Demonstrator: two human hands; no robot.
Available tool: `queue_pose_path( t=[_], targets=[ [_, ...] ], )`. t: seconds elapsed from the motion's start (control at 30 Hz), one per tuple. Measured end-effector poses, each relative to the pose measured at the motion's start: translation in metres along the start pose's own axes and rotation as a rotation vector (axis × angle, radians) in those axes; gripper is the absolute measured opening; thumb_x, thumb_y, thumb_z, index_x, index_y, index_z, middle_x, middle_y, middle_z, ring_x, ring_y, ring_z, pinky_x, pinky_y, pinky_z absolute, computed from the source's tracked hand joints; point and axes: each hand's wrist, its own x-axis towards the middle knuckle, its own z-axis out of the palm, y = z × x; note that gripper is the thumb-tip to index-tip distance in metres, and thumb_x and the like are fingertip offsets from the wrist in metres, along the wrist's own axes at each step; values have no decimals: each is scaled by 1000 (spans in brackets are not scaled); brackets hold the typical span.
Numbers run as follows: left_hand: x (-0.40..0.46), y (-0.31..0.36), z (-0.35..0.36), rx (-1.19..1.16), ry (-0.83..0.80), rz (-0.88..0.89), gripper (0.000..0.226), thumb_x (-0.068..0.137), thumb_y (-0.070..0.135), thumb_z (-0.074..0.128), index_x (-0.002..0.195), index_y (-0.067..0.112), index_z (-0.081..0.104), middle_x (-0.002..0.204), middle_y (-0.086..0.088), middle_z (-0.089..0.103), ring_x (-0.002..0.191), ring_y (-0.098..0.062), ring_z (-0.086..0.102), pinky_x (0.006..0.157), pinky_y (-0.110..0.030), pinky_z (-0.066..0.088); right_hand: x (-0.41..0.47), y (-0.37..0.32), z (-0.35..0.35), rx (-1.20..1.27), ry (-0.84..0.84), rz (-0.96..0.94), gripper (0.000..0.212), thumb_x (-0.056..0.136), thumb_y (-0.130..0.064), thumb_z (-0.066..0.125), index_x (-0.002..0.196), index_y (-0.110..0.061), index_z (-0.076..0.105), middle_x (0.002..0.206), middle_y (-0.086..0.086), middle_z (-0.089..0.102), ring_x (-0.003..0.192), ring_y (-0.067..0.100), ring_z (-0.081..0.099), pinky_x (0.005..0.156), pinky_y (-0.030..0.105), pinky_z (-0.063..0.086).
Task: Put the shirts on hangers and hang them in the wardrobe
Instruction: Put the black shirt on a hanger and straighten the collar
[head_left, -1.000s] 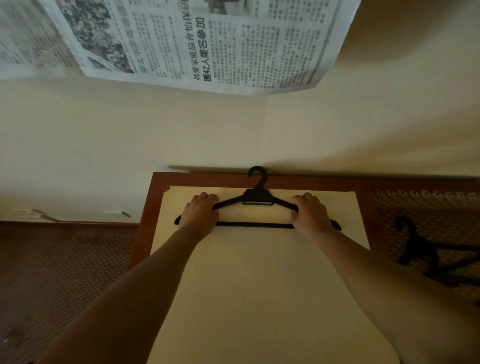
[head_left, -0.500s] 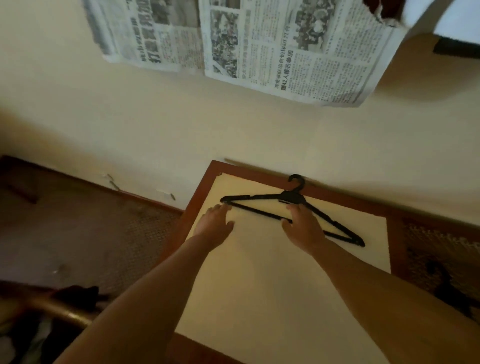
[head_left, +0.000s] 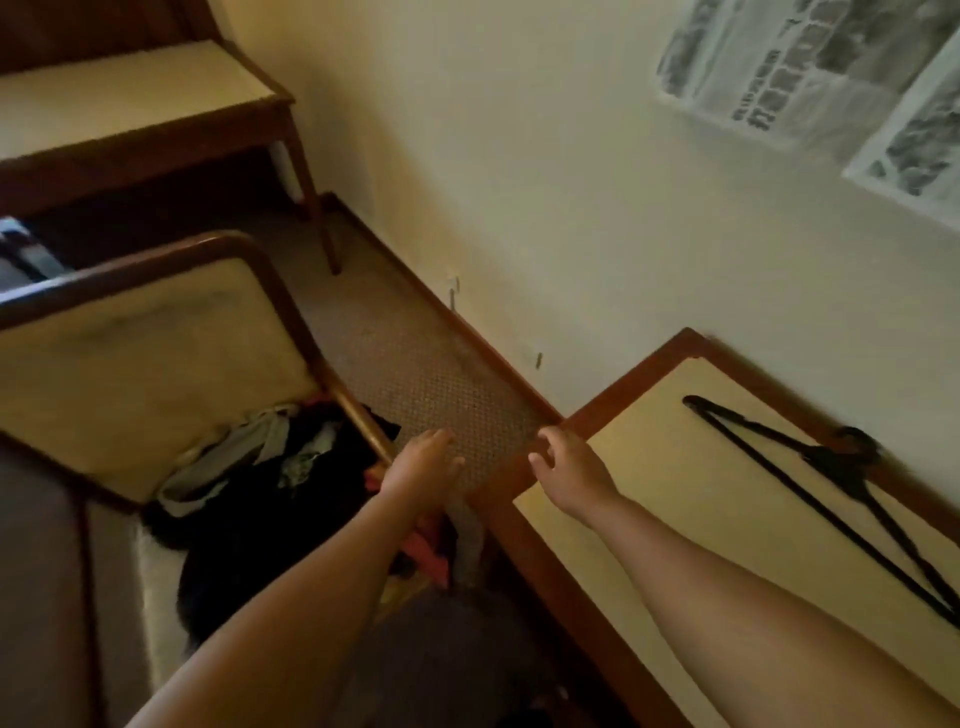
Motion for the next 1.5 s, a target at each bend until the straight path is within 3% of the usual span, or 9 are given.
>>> queue_pose_path(
  t=[0.13,0.43,0.6,0.87,1.0,1.07,1.13,1.33,1.5],
  targets=[
    [-48,-88,-28,-96,52,-96,32,96,29,51,124,14,54,119,-7,58,111,-25,56,92,-36,47,2,-82,59,-72,-126,-114,47,99,-35,46,141,-15,42,143,6,45,132,23,42,103,34,38],
    [-124,-264,-71,-264,187,-426,41,95,34,54,132,17,51,129,-3,56,117,-20,54,96,-36,48,12,-228,167,-121,-290,-290,42,98,-34,47,134,-13,48,133,9,52,122,25,50,97,34,42],
    [-131,-321,-77,-364,195,-541,42,96,29,54,134,14,50,131,-8,55,119,-23,53,98,-39,47,43,-261,201,-182,-348,-279,43,97,-39,46,136,-18,47,131,5,53,120,26,51,103,48,41],
    [-78,-403,-76,-400,127,-721,41,96,22,51,137,15,48,129,-9,55,116,-25,55,94,-38,49,160,-286,269,-213,-444,-261,35,98,-22,48,126,-2,52,128,19,55,118,34,51,94,36,41],
    [-27,-452,-57,-387,26,-805,44,96,19,49,139,17,45,131,-9,55,118,-27,54,94,-37,48,228,-294,316,-238,-580,-205,48,100,-23,47,143,-4,37,143,19,42,125,34,47,102,42,41],
    [-2,-473,-43,-399,-2,-817,44,95,15,48,138,15,46,130,-9,55,115,-28,55,90,-35,47,255,-292,340,-265,-614,-195,51,100,-25,47,144,-4,34,141,20,43,113,33,53,92,41,45],
    [18,-492,-26,-368,3,-799,43,92,13,50,136,12,48,131,-12,54,115,-30,54,90,-35,46,275,-289,360,-316,-612,-173,51,99,-25,49,142,-2,33,136,23,43,109,34,52,89,41,44],
    [58,-536,11,-398,87,-787,57,89,20,51,145,19,38,145,-16,38,128,-36,42,102,-43,41,302,-278,401,-335,-417,-171,74,92,-17,58,150,-3,15,149,22,27,134,40,31,106,49,35],
    [78,-539,16,-425,2,-849,66,90,-2,50,150,11,25,149,-19,34,133,-35,39,107,-37,34,311,-277,415,-414,-303,-229,39,91,-13,51,129,-4,47,136,21,43,122,41,39,92,49,39]
  ],
)
